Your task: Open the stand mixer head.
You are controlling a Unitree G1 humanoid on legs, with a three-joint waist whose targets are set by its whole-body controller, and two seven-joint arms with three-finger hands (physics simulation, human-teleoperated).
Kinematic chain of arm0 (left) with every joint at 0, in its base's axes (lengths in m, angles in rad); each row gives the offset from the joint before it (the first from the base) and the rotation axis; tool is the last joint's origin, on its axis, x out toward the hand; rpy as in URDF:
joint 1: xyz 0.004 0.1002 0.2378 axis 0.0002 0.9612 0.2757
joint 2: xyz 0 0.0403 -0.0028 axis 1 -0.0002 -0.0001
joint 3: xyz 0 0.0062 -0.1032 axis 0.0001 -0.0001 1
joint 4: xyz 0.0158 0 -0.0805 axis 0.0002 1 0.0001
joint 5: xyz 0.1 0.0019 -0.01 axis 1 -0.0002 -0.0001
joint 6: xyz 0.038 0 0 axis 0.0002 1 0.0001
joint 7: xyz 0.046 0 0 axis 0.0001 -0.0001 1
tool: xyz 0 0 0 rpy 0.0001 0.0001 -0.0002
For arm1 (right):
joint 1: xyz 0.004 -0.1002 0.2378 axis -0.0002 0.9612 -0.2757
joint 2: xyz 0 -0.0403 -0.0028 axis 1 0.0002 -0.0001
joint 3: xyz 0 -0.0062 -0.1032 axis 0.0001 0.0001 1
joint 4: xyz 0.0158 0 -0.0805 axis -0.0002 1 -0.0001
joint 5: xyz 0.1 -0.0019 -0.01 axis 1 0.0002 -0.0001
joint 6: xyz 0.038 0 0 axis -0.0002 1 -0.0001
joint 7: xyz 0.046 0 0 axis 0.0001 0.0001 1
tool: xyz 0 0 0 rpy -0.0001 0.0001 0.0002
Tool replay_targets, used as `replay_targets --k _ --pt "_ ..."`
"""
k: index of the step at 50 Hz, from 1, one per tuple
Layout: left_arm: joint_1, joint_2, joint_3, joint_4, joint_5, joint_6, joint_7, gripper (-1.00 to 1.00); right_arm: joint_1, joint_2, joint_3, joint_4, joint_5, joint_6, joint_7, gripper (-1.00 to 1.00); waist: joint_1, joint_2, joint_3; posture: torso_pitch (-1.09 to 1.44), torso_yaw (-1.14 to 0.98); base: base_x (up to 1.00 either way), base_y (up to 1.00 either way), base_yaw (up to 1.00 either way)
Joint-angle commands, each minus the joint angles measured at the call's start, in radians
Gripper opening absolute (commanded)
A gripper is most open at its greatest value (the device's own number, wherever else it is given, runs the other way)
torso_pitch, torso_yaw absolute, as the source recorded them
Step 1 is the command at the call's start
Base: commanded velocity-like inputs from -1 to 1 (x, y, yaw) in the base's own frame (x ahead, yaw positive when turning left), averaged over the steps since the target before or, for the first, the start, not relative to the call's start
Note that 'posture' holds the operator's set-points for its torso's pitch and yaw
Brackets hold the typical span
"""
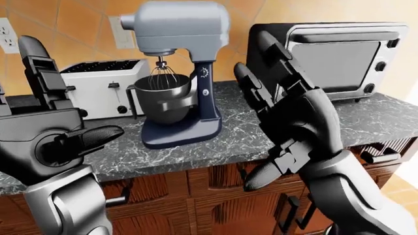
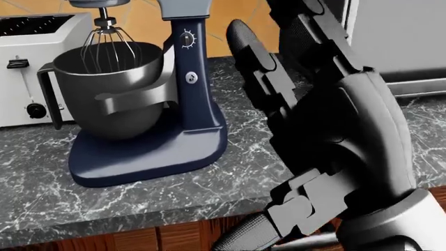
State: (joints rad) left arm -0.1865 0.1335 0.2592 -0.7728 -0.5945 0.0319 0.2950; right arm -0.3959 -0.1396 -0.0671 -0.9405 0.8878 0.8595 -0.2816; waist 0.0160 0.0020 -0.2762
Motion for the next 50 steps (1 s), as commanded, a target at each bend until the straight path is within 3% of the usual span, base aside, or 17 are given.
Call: replay_targets --k 1,7,25,50 --pt "-0.021 0.008 0.000 -0.020 -0.001 -0.005 -0.004 1.00 -0.018 0.002 -0.008 -0.015 0.023 0.017 -0.002 1.00 0.000 0.001 -0.001 -0.39 0.00 0.00 0.00 0.00" --pt "-0.024 0.011 0.003 -0.025 -0.003 0.000 0.001 1.00 -0.037 -0.006 -0.027 0.010 0.071 0.067 -0.028 1.00 0.002 0.000 -0.003 -0.39 0.00 0.00 0.00 0.00" --pt "-0.039 0.021 0.009 -0.010 0.003 -0.003 0.008 1.00 -0.048 0.018 0.001 0.074 0.081 0.102 -0.036 1.00 0.004 0.001 -0.014 -0.39 0.00 0.00 0.00 0.00" --pt "-0.035 0.025 0.017 -0.015 -0.002 -0.001 0.013 1.00 0.028 0.082 0.050 0.147 -0.143 0.065 0.137 1.00 0.000 0.006 -0.014 -0.39 0.00 0.00 0.00 0.00"
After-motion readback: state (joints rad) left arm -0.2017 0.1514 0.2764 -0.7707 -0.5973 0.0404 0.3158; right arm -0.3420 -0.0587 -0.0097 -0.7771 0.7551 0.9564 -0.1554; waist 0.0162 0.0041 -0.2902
